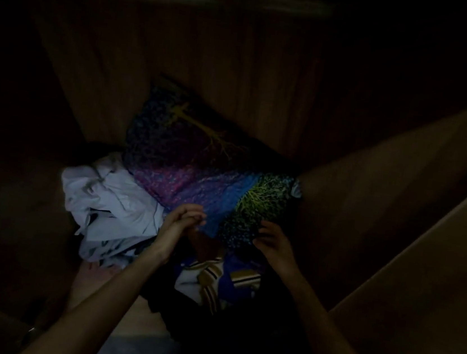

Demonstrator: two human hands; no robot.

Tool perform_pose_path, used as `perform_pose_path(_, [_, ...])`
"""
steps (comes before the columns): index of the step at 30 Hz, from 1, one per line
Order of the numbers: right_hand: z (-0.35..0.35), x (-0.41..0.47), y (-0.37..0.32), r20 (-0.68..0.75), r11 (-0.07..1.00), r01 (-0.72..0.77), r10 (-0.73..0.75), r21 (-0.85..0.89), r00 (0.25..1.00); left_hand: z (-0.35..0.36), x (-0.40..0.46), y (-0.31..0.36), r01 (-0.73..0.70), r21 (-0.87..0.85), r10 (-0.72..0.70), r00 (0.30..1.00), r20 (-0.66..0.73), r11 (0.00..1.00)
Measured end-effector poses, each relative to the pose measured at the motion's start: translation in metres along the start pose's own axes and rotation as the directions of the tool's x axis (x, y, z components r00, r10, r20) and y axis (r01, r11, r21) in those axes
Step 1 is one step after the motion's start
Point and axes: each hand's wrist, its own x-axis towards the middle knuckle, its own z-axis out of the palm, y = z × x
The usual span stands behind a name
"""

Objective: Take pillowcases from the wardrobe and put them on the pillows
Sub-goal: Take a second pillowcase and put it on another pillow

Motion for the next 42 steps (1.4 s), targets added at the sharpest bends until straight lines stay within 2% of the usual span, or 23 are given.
perform_pose_path(9, [0.012,0.083,0.114,-0.046,0.993,0.068,-0.073,-0.096,0.996,-0.007,0.081,-0.101,-0.092,0.03,0.095,0.991,-0.095,0.995])
perform_pose_path(14, [0.012,0.126,0.167,0.002,0.931,0.167,-0.176,-0.324,0.984,-0.002,0.112,-0.152,-0.103,0.028,0.104,0.994,-0.043,0.994])
perform_pose_path(16, [0.015,0.141,0.179,0.0,0.891,0.173,-0.191,-0.42,0.982,-0.001,0.121,-0.163,-0.1,0.004,0.1,0.993,-0.063,0.995])
perform_pose_path(19, [0.023,0.163,0.189,0.055,0.799,0.22,-0.228,-0.559,0.972,-0.003,0.133,-0.176,-0.099,-0.002,0.098,0.989,-0.106,0.995])
perform_pose_path(24, [0.057,0.199,0.205,0.21,0.485,0.289,-0.213,-0.825,0.954,-0.009,0.16,-0.191,-0.119,0.018,0.12,0.98,-0.159,0.993])
perform_pose_path(31, [0.15,0.23,0.206,0.352,0.302,0.442,-0.309,-0.845,0.884,-0.032,0.176,-0.199,-0.135,0.015,0.132,0.937,-0.322,0.991])
perform_pose_path(33, [0.175,0.24,0.202,0.363,0.238,0.436,-0.295,-0.868,0.884,-0.043,0.177,-0.202,-0.149,0.014,0.145,0.928,-0.344,0.989])
perform_pose_path(37, [0.2,0.256,0.208,0.294,0.114,0.326,-0.23,-0.938,0.928,-0.062,0.174,-0.203,-0.15,-0.023,0.133,0.929,-0.346,0.988])
perform_pose_path(39, [0.199,0.259,0.206,0.299,0.06,0.329,-0.289,-0.942,0.909,-0.073,0.171,-0.201,-0.15,-0.034,0.13,0.929,-0.347,0.988])
perform_pose_path(42, [0.19,0.257,0.186,0.334,0.03,0.391,-0.463,-0.92,0.821,-0.082,0.17,-0.2,-0.13,-0.045,0.104,0.924,-0.369,0.991])
